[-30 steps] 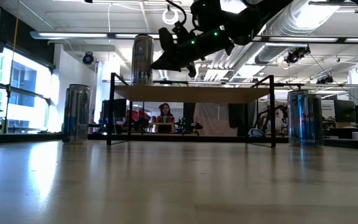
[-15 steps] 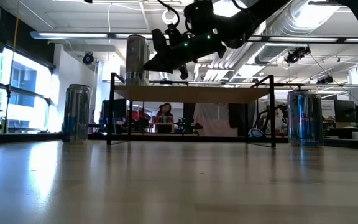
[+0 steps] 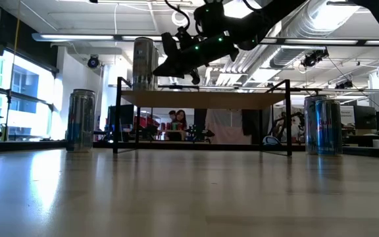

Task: Place canned beverage on shelf
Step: Put the bottom right black soda can on the shelf, then put the left blue soda can on the shelf

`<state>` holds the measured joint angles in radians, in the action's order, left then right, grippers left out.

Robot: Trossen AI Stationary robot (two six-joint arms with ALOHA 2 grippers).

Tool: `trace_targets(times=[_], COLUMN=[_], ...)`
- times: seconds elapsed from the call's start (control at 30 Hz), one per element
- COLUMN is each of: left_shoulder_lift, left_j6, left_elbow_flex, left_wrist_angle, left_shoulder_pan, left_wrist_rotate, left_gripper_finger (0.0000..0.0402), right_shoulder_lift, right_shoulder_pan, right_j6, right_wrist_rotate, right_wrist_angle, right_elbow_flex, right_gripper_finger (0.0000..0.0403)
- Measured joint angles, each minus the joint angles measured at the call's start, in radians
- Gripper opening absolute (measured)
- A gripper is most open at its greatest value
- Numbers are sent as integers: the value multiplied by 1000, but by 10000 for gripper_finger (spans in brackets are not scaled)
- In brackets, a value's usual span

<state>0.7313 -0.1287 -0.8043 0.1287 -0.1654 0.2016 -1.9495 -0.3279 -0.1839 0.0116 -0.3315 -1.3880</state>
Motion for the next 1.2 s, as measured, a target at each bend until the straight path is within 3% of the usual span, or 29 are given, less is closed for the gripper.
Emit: trace_targets(times=[0.4,0.87,1.07,1.2], left_shoulder_lift=[-27,-93,-93,-90], left_j6=[0,-3,2,19], left_elbow_flex=[0,2,7,7], left_wrist_angle=[-2,-79,-79,-79], left_shoulder_pan=[0,2,3,2], left_wrist_rotate=[0,-9,-21,-88], left_gripper_finger=[49,49,49,49], right_shoulder_lift=[64,463,590,620], right_shoulder_pan=[1,67,142,179], right_j6=[-14,-35,-36,-17], right_wrist_rotate=[52,65,59,60], right_wrist_angle=[73,84,15,15], right_elbow_flex=[2,289,331,318], right_gripper_finger=[0,0,0,0])
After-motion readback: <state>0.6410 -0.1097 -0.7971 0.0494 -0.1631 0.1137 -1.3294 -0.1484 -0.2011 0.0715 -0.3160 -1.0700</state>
